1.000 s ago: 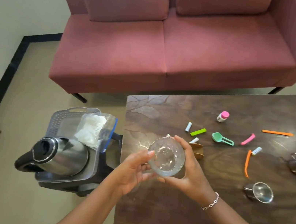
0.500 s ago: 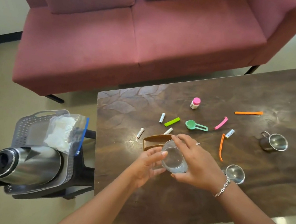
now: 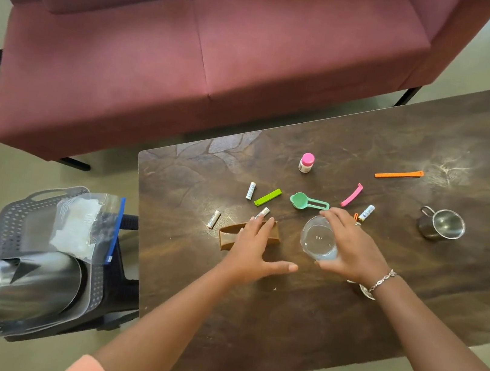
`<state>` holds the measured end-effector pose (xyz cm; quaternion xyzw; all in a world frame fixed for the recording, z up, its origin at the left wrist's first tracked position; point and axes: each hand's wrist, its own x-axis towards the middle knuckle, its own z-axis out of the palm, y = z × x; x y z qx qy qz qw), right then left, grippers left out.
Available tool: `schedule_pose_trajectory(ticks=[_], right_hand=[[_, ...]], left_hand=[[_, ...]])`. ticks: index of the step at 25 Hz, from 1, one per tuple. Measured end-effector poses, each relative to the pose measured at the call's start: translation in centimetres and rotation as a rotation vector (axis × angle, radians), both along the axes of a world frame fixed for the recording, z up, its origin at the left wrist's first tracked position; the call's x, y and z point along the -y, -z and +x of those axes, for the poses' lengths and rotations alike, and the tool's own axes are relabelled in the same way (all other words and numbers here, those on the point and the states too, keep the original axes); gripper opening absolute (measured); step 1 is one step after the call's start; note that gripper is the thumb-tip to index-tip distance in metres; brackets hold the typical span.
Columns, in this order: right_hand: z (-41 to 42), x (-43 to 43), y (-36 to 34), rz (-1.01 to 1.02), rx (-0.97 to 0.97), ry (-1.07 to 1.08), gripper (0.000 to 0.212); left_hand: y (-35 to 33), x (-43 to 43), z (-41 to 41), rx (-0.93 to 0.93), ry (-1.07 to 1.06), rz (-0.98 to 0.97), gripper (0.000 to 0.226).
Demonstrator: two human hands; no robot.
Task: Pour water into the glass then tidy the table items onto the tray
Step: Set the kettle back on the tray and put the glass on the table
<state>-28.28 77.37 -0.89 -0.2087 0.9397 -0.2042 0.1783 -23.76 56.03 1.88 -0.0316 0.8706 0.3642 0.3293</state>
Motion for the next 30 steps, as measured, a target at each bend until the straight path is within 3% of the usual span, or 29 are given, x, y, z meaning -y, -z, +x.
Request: schedule_pose_trajectory(ticks=[2,5,30], right_hand=[[-1.1,-0.2,1.4,0.023,0.006,0.046,0.084],[-2.3,0.0,3.2,0.067,0.018,0.085,0.083],[-3.2,2.4,6.1,0.17,0.133,0.174,0.086]], left_hand=[[1.2,-0.1,0.0,-0.048,0.127,-0.158,0.103],[2.3,-0.3,0.1,-0.066,0.182,-0.246,0.101],[3.7,1.7,1.1,-0.072,0.07,-0.214,0.09]])
